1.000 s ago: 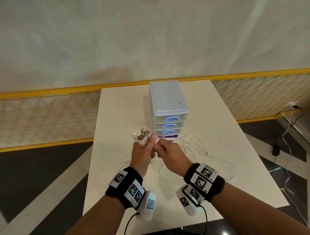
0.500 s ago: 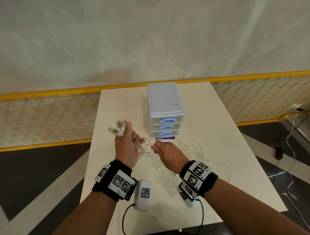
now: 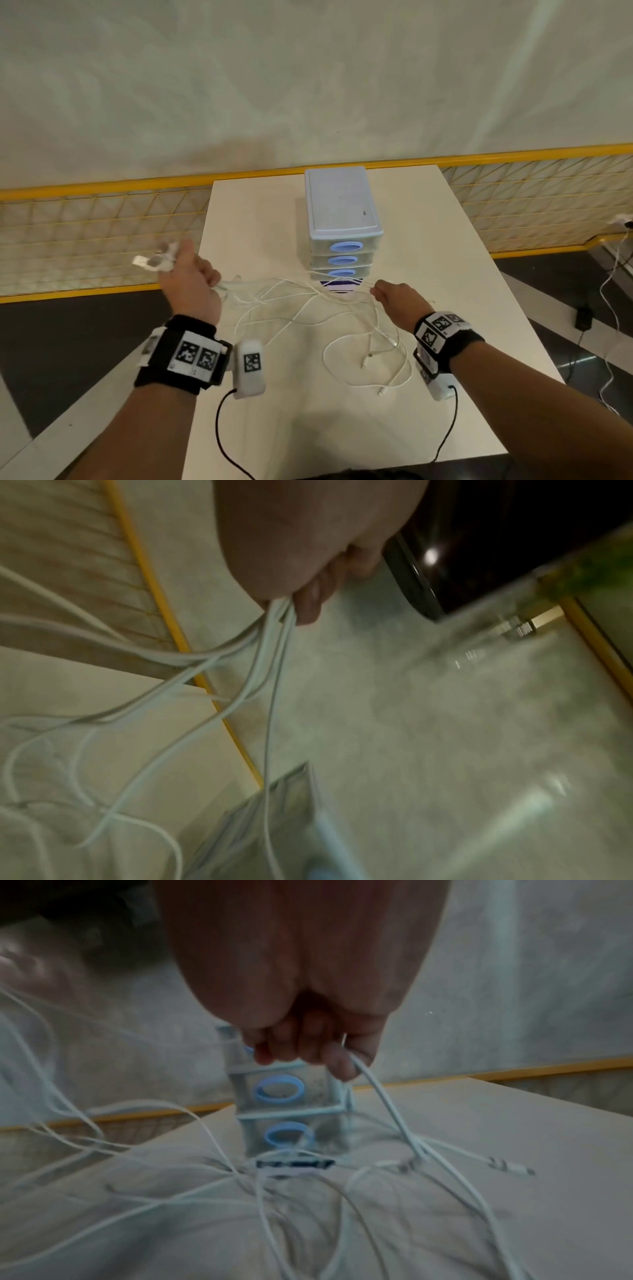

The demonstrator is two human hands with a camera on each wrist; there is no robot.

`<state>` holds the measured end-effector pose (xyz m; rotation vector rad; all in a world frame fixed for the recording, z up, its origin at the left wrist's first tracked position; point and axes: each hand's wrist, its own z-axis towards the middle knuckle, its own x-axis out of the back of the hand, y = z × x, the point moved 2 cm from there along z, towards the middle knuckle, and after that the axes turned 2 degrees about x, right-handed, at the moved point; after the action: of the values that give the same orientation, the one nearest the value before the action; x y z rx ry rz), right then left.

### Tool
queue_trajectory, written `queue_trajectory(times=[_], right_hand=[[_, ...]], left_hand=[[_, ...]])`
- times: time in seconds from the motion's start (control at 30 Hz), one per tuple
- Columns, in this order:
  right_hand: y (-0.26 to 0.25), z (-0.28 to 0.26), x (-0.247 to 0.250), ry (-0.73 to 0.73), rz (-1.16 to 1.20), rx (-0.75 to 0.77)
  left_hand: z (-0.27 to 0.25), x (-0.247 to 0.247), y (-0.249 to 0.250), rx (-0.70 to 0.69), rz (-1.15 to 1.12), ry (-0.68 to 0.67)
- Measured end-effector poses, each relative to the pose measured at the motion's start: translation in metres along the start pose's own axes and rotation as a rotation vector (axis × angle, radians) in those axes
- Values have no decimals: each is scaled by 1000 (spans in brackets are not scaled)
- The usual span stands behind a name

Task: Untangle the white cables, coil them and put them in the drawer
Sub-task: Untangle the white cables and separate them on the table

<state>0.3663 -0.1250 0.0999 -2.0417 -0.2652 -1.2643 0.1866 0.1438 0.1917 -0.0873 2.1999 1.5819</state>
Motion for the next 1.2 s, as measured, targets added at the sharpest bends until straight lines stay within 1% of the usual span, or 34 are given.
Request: queue_trajectory(times=[0.07, 0.13, 0.2, 0.23, 0.27, 0.33, 0.43, 0.53, 0.63, 0.73, 0.8, 0.87, 0.9, 0.97, 1.03, 1.1, 1.2], right_hand=[[-21, 0, 5, 89, -41, 54], [-50, -3, 6, 140, -57, 139], [-75, -9, 3, 155, -62, 246], [-85, -12, 0, 142, -62, 295], [-92, -15, -2, 120, -58, 321], [-98, -19, -3, 92, -38, 334], [-93, -20, 1, 93, 27, 307], [-73, -18, 4, 77, 82, 225], [-41, -16, 1, 60, 101, 130], [-8, -18, -4, 30, 111, -12], [5, -19, -8, 32, 114, -61], [2, -18, -7, 104, 138, -65], [-4, -16, -5, 146, 154, -48], [-20, -15, -2, 198, 170, 6], [-38, -14, 1, 220, 161, 76], [-58, -16, 0, 199, 119, 151], [-82, -18, -9, 142, 90, 264]], left_hand=[[-21, -16, -24, 1, 271, -120], [-43, -31, -51, 33, 509, -252], [-58, -41, -74, 72, 657, -339], [-64, -45, -82, 106, 675, -381], [-68, -46, -88, 143, 661, -412], [-70, -47, -93, 185, 587, -420], [-64, -45, -88, 125, 611, -371], [-43, -41, -70, 71, 516, -214], [-15, -25, -49, 24, 504, -125], [11, -6, -40, 57, 405, -28], [22, 3, -42, 80, 377, -13], [22, 4, -47, 124, 351, -58], [19, 3, -52, 171, 340, -96], [8, 1, -62, 276, 347, -180], [-7, -2, -74, 332, 394, -261], [-23, -6, -87, 339, 452, -352], [-43, -14, -104, 296, 530, -462]])
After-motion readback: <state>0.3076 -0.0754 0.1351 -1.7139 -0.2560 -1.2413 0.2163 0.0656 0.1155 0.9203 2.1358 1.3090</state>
